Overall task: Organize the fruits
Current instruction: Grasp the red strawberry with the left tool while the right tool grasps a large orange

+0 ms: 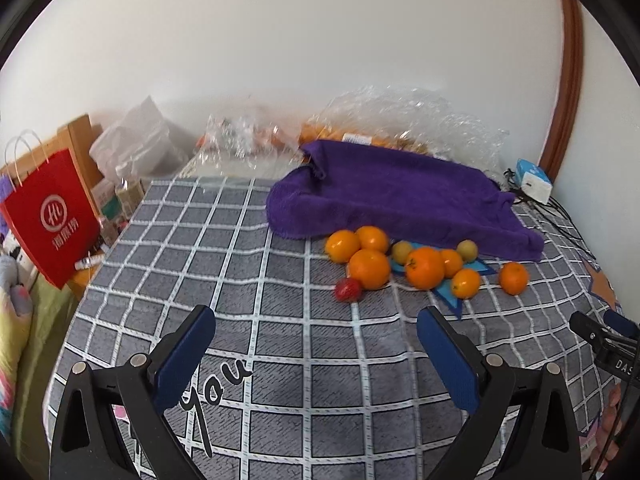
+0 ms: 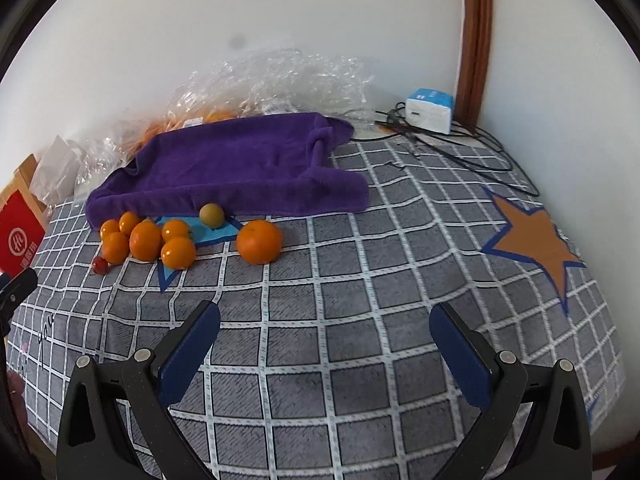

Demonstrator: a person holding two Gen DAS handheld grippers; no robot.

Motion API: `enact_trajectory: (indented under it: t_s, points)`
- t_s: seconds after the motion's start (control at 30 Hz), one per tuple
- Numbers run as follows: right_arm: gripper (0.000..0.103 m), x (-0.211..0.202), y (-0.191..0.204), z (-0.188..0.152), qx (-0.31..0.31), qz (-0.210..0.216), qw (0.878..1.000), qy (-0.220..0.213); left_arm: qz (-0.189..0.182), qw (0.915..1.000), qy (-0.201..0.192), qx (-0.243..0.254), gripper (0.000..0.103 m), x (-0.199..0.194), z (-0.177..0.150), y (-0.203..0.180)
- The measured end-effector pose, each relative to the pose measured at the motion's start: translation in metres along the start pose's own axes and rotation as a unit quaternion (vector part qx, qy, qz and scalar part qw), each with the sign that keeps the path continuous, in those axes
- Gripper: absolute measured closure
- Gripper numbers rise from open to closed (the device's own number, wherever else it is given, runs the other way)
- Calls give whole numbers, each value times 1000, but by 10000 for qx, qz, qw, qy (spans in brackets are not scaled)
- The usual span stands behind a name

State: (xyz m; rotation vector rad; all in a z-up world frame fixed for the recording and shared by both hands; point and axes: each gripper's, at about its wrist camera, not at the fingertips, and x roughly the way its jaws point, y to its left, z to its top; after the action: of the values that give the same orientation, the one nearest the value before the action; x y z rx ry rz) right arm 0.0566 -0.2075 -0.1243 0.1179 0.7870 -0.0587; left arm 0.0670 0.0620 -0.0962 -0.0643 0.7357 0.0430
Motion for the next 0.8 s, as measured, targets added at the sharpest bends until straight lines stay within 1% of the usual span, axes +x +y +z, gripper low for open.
enact_trajectory:
  t_s: [0.03,0.1,0.17,0.23,0.3,0.33,0.37,0.4,0.43,0.47,0.57,0.63,0.67,0.8]
  points:
    - [1,7,0,0,24,79,9999,73,29,10000,70,-35,4,6,-2,4]
    - [4,15,2,2,30,67,9999,121,21,9997,238,-78,10,18,-4,10]
    - [9,22,6,6,-24,73,9998,177,9,9991,414,-98,18,27,-6,15]
    - [10,27,11,9,-56,175,9996,196,-16,9987,498,-72,23,34,-7,18]
    - [14,34,16,11,-152,330,9992,149,-67,9986,522,1,23,39,-9,20]
    - [21,39,21,12,-251,343,9990,141,-88,9985,543,18,23,41,-9,21]
    - [29,45,23,13,-319,307,9989,150,-130,9980,618,25,23,45,-11,22]
    - [34,49,25,15,-360,293,9988,183,-178,9975,685,-2,23,48,-12,23]
    - [41,53,26,16,-378,286,9986,220,-248,9967,769,-59,23,53,-13,25]
    - [45,59,27,19,-377,295,9985,274,-282,9962,821,-104,24,56,-14,26]
    - [45,70,23,28,-264,530,9977,329,-285,9953,917,-106,24,62,-16,26]
    - [45,75,24,33,-244,676,9969,334,-304,9956,882,-55,24,63,-17,25]
    - [45,79,25,36,-266,756,9961,362,-328,9957,867,-57,24,64,-17,24]
    - [45,94,38,39,-527,833,9940,484,-381,9959,804,-135,24,67,-17,22]
